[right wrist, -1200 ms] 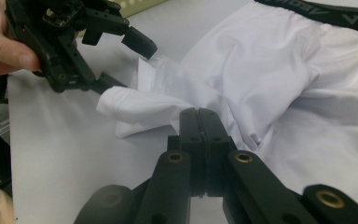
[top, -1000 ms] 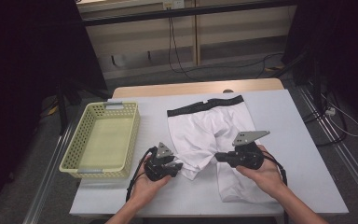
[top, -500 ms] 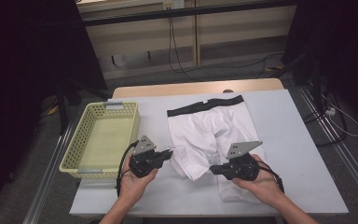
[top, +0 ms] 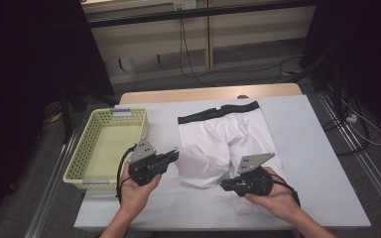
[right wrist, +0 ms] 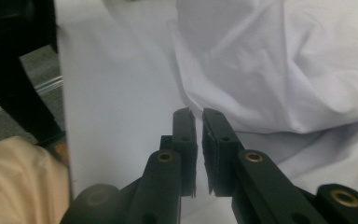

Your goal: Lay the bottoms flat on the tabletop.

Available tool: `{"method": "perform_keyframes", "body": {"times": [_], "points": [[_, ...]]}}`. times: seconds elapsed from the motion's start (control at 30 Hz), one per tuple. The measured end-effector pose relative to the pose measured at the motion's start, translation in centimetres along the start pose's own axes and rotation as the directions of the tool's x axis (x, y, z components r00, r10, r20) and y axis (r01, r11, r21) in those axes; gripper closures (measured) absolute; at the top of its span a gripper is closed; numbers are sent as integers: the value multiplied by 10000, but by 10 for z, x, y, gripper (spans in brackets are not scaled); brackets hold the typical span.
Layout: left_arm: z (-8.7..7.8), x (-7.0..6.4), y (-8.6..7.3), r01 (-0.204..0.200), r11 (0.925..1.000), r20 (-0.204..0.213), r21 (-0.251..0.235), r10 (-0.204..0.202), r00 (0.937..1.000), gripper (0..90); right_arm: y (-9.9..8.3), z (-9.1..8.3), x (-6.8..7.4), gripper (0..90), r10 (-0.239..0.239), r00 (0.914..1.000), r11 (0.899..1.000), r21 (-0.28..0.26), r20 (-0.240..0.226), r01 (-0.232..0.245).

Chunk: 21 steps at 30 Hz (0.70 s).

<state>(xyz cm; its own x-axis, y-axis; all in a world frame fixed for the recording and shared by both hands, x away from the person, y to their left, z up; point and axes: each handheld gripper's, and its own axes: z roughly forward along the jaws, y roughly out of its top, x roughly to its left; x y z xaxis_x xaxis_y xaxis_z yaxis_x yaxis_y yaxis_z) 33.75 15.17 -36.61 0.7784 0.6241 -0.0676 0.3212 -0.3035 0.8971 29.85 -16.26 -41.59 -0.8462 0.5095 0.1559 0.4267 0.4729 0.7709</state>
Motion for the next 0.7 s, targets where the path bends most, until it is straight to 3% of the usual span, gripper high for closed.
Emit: {"method": "perform_keyframes", "body": {"times": [0.07,0.13,0.23,0.33,0.47,0.7], "points": [[0,-2,0,-48,10000,65,-4,48,10000,888,2,-2,-8,767,57,9987,9998,-181,508,-47],[0,-5,1,-108,9999,149,-39,108,9998,887,6,-6,-16,717,-41,9918,9995,-299,1280,80],[-1,-8,3,-178,9998,255,-91,180,9995,886,11,-7,-25,665,26,9901,9980,-634,1402,64],[-3,-11,4,-281,9995,242,-153,284,9993,886,11,3,-27,619,21,9903,9993,-361,1392,30],[-10,-12,7,-305,9990,187,-323,311,9993,886,12,13,-24,618,-124,9919,9997,-197,1264,150],[-25,-14,2,-478,9986,-148,-205,475,9988,886,3,2,-27,702,75,9910,9999,-112,1334,-61]]}}
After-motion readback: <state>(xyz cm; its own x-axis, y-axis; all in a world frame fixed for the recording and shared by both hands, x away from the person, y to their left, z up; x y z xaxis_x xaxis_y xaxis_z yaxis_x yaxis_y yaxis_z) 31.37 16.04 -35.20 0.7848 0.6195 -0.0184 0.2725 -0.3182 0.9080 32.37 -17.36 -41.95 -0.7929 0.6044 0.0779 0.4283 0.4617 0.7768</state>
